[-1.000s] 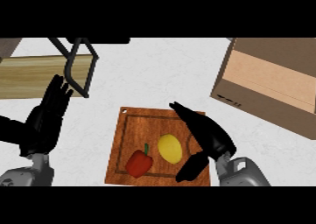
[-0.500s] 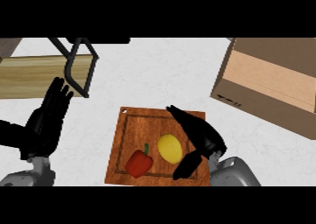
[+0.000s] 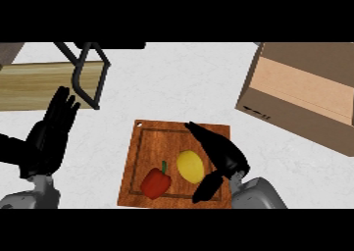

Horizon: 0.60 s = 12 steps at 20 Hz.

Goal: Pick the lemon from the cutting board and place it in the cardboard box

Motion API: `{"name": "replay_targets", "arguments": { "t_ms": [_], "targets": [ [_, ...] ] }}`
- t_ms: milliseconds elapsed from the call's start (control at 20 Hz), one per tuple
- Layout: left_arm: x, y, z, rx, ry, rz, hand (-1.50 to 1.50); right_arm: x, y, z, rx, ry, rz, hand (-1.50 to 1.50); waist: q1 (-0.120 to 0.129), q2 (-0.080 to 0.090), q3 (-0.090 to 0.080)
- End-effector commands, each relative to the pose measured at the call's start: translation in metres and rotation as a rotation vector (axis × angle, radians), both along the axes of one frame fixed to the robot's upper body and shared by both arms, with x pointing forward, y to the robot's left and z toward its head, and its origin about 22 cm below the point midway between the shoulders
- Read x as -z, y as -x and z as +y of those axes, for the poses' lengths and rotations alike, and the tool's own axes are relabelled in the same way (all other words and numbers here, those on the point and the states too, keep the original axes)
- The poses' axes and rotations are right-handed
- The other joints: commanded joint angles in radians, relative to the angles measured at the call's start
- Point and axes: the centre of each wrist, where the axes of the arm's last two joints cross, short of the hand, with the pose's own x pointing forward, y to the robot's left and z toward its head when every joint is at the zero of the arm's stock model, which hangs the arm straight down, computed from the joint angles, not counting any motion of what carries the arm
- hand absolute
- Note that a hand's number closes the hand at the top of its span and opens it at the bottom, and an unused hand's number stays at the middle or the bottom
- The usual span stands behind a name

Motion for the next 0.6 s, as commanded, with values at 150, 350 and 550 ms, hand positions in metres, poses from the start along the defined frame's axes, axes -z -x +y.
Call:
{"name": "replay_targets", "arguments": {
  "t_ms": [150,350,550],
  "targets": [
    [-0.02,-0.008,0.021,0.015,0.0,-0.013,0.0,0.025,-0.004,-0.005,-0.005,0.005,0.014,-1.5,0.001,0.0,0.0],
    [-0.015,-0.004,-0.003,0.001,0.002,-0.02,0.0,0.034,-0.006,-0.005,-0.01,0.023,0.003,-1.5,0.0,0.0,0.0],
    [0.002,-0.015,-0.018,0.002,-0.002,0.0,0.0,0.033,-0.003,-0.002,-0.034,0.03,-0.008,-1.5,-0.002,0.001,0.0]
  ]
}}
